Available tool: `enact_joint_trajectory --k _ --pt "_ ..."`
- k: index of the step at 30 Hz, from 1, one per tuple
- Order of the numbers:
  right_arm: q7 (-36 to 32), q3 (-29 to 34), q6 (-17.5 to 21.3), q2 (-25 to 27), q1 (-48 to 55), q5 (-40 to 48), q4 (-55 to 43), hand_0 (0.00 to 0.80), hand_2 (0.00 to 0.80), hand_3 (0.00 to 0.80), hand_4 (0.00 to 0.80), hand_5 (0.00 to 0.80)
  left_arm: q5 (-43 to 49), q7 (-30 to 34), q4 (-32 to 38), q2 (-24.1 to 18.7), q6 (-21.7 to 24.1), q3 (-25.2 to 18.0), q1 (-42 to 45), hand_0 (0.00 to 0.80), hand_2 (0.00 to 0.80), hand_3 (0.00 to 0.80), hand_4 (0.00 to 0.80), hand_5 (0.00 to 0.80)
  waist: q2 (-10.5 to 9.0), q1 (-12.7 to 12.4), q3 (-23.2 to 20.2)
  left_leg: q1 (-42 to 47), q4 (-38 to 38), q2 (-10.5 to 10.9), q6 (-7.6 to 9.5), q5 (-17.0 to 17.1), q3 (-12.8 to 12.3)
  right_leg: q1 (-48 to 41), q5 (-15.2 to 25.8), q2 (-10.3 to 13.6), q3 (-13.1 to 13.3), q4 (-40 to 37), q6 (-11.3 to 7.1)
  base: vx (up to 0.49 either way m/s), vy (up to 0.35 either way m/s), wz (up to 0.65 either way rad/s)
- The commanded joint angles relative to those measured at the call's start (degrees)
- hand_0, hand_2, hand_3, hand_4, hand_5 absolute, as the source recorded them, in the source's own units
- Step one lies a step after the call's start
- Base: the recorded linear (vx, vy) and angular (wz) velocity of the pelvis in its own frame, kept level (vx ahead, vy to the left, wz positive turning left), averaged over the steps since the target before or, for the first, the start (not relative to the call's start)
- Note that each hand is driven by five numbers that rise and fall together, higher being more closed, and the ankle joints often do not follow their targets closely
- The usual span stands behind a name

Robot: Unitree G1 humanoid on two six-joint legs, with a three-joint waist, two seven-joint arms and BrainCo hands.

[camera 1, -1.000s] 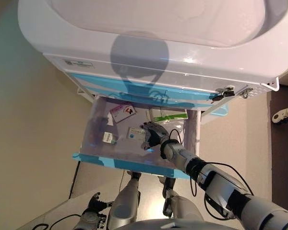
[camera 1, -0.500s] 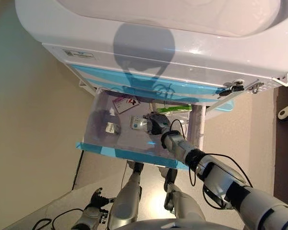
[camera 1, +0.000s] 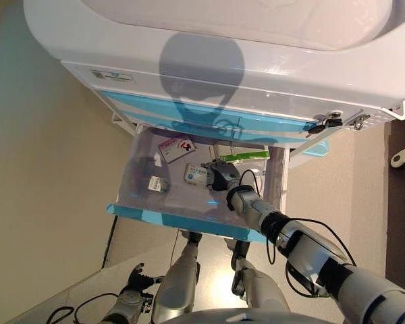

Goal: Open the drawer and pick up the medicine

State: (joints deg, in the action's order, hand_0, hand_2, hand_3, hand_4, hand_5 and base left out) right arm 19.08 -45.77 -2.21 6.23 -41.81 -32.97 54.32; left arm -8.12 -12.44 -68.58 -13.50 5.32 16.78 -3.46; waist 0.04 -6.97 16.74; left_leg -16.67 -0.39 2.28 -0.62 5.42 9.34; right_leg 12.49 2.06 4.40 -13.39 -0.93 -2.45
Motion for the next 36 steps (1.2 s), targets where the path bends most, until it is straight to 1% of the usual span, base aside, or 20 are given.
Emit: enact_joint_trajectory --k 1,2,3,8,9,10,12,14,15,17,18,19,25,27,29,30,33,34,35,36 --pt "-4.02 -1.81 1.66 -1.61 2.25 2.94 -4.18 0.800 0.800 0.800 0.800 0.800 0.00 -0.14 -2.54 0.90 -0.54 -0.63 -1.29 0.000 0.000 0.000 0.000 0.000 -2.46 0.52 1.09 -0.04 -2.14 3.71 2.18 0.64 -1.83 4.93 5.53 3.82 5.11 3.48 -4.59 0.000 0.000 0.00" --pt "-6.43 -2.37 2.55 -0.45 2.43 4.14 -9.10 0.800 0.800 0.800 0.800 0.800 0.37 0.29 -3.13 0.57 -0.82 -1.73 -1.18 0.000 0.000 0.000 0.000 0.000 -3.31 0.86 0.80 0.46 -2.08 3.53 2.20 0.37 -2.22 4.62 5.34 3.62 5.50 3.64 -4.53 -0.007 -0.014 -0.03" --pt "-6.54 -2.37 2.47 -0.36 2.47 4.17 -9.27 0.800 0.800 0.800 0.800 0.800 0.38 0.30 -3.14 0.59 -0.82 -1.75 -1.19 0.000 0.000 0.000 0.000 0.000 -3.30 0.83 0.83 0.50 -2.09 3.53 2.20 0.36 -2.25 4.60 5.33 3.62 5.53 3.64 -4.53 -0.007 -0.023 -0.05" --pt "-12.79 -2.37 4.79 4.45 2.90 9.06 -23.69 0.800 0.800 0.800 0.800 0.800 1.33 1.38 -3.77 -0.82 -1.52 -4.94 -0.77 0.000 0.000 0.000 0.000 0.000 -5.49 1.69 -0.11 1.76 -2.16 2.94 2.24 -0.17 -3.12 4.07 5.07 2.97 6.51 3.92 -4.35 0.003 -0.037 -0.16" --pt "-13.89 -1.91 5.29 5.85 3.49 10.62 -25.73 0.800 0.800 0.800 0.800 0.800 1.53 1.82 -3.68 -1.14 -1.45 -5.60 -0.63 0.000 0.000 0.000 0.000 0.000 -5.86 1.86 -0.44 2.11 -2.20 2.78 2.21 -0.27 -3.30 3.90 4.96 2.78 6.69 3.93 -4.31 0.023 -0.059 -0.15" --pt "-16.08 -1.01 6.02 8.14 4.23 13.11 -30.52 0.800 0.800 0.800 0.800 0.800 2.03 2.63 -3.71 -1.82 -1.64 -6.71 -0.07 0.000 0.000 0.000 0.000 0.000 -6.42 2.17 -1.06 2.67 -2.20 2.54 2.17 -0.49 -3.56 3.54 4.84 2.57 6.88 3.86 -4.31 0.022 -0.042 -0.19" --pt "-17.40 -0.49 6.51 9.58 4.89 14.57 -32.73 0.800 0.800 0.800 0.800 0.800 2.39 2.96 -3.87 -2.15 -1.79 -7.30 0.01 0.000 0.000 0.000 0.000 0.000 -6.73 2.33 -1.50 3.03 -2.13 2.43 2.14 -0.65 -3.69 3.20 4.69 2.44 6.93 3.82 -4.27 0.036 -0.039 -0.14" --pt "-21.24 0.58 7.59 14.14 5.56 18.08 -39.22 0.800 0.800 0.800 0.800 0.800 3.25 4.41 -4.04 -2.88 -1.87 -8.59 0.71 0.000 0.000 0.000 0.000 0.000 -7.41 2.59 -2.85 4.19 -2.05 2.16 2.02 -1.13 -4.02 2.03 4.25 1.92 7.03 3.56 -4.14 0.063 -0.066 -0.07" --pt "-21.35 0.63 7.48 14.28 5.63 18.13 -39.44 0.800 0.800 0.800 0.800 0.800 3.25 4.43 -4.03 -2.85 -1.87 -8.57 0.72 0.000 0.000 0.000 0.000 0.000 -7.37 2.56 -2.81 4.25 -2.06 2.16 2.02 -1.14 -4.02 1.97 4.25 1.91 7.03 3.53 -4.14 0.055 -0.048 -0.02" --pt "-23.43 1.48 7.94 16.52 5.83 20.21 -42.53 0.800 0.800 0.800 0.800 0.800 3.72 5.36 -3.90 -3.24 -1.84 -9.32 1.23 0.000 0.000 0.000 0.000 0.000 -7.52 2.69 -3.71 5.05 -2.05 1.96 1.94 -1.49 -4.32 1.21 4.05 1.63 7.21 3.34 -4.10 0.061 -0.034 -0.05" --pt "-24.98 2.82 8.30 18.92 6.11 22.81 -46.21 0.800 0.800 0.800 0.800 0.800 4.25 6.23 -4.00 -3.48 -1.95 -10.00 1.73 0.000 0.000 0.000 0.000 0.000 -7.67 2.88 -4.61 5.93 -2.04 1.85 1.86 -1.86 -4.55 0.47 3.85 1.37 7.38 3.18 -4.06 0.060 -0.037 -0.10" --pt "-24.99 2.84 8.28 18.94 6.12 22.82 -46.23 0.800 0.800 0.800 0.800 0.800 4.25 6.23 -4.00 -3.48 -1.95 -9.99 1.73 0.000 0.000 0.000 0.000 0.000 -7.66 2.86 -4.60 5.95 -2.05 1.85 1.86 -1.87 -4.56 0.45 3.85 1.37 7.39 3.17 -4.06 0.066 -0.042 -0.17" --pt "-27.89 8.65 9.93 27.58 7.18 31.07 -58.04 0.800 0.800 0.800 0.800 0.800 5.59 7.78 -4.09 -3.86 -1.95 -11.74 3.37 0.000 0.000 0.000 0.000 0.000 -7.80 3.44 -7.56 8.29 -2.21 1.38 1.48 -2.73 -5.35 -2.00 3.46 0.71 7.39 2.02 -4.02 0.062 -0.036 -0.08" --pt "-29.75 9.77 10.22 30.84 6.22 36.08 -61.27 0.800 0.800 0.800 0.800 0.800 6.11 8.53 -4.51 -4.04 -1.97 -12.40 4.07 0.000 0.000 0.000 0.000 0.000 -7.90 3.55 -8.86 8.94 -2.38 1.26 1.27 -2.85 -5.61 -2.82 3.29 0.50 7.33 1.51 -4.02 0.086 -0.030 -0.01" --pt "-32.55 10.43 10.29 36.46 4.20 45.15 -65.43 0.800 0.800 0.800 0.800 0.800 6.23 9.68 -4.64 -4.17 -1.76 -12.76 5.12 0.000 0.000 0.000 0.000 0.000 -8.07 3.52 -10.42 9.95 -2.53 1.05 1.03 -3.17 -5.86 -3.99 3.09 0.35 7.19 0.93 -4.03 0.086 -0.034 0.00" --pt "-32.59 10.47 10.22 36.58 4.24 45.24 -65.55 0.800 0.800 0.800 0.800 0.800 6.23 9.68 -4.64 -4.13 -1.76 -12.73 5.10 0.000 0.000 0.000 0.000 0.000 -8.02 3.49 -10.37 10.00 -2.55 1.04 1.03 -3.18 -5.85 -4.05 3.09 0.34 7.19 0.90 -4.03 0.050 -0.016 -0.02" --pt "-35.82 9.03 10.14 44.72 -1.45 54.74 -69.62 0.800 0.800 0.800 0.800 0.800 6.09 10.93 -4.83 -4.34 -1.38 -13.01 6.33 0.000 0.000 0.000 0.000 0.000 -8.37 3.61 -11.91 11.01 -2.55 0.85 0.76 -3.53 -6.29 -5.19 3.01 0.16 7.18 0.40 -4.10 0.075 -0.019 -0.05" --pt "-36.11 8.24 10.71 49.74 -5.11 59.92 -70.65 0.800 0.800 0.800 0.800 0.800 5.87 11.59 -5.18 -4.32 -1.29 -13.10 6.97 0.000 0.000 0.000 0.000 0.000 -8.62 3.77 -12.87 11.76 -2.50 0.69 0.57 -3.77 -6.50 -5.98 2.94 0.01 7.18 0.18 -4.17 0.073 -0.020 -0.03" --pt "-36.11 8.23 10.72 49.74 -5.12 59.92 -70.64 0.800 0.800 0.800 0.800 0.800 5.87 11.59 -5.18 -4.32 -1.29 -13.10 6.97 0.000 0.000 0.000 0.000 0.000 -8.61 3.77 -12.86 11.77 -2.50 0.69 0.57 -3.77 -6.50 -6.00 2.94 0.01 7.18 0.17 -4.17 0.075 -0.021 0.00" --pt "-36.11 7.82 10.94 51.84 -7.00 62.16 -70.77 0.800 0.800 0.800 0.800 0.800 5.78 11.85 -5.48 -4.30 -1.26 -13.07 7.29 0.000 0.000 0.000 0.000 0.000 -8.77 3.81 -13.42 12.15 -2.53 0.59 0.48 -3.92 -6.62 -6.38 2.89 -0.07 7.24 -0.04 -4.17 0.052 -0.014 -0.02"
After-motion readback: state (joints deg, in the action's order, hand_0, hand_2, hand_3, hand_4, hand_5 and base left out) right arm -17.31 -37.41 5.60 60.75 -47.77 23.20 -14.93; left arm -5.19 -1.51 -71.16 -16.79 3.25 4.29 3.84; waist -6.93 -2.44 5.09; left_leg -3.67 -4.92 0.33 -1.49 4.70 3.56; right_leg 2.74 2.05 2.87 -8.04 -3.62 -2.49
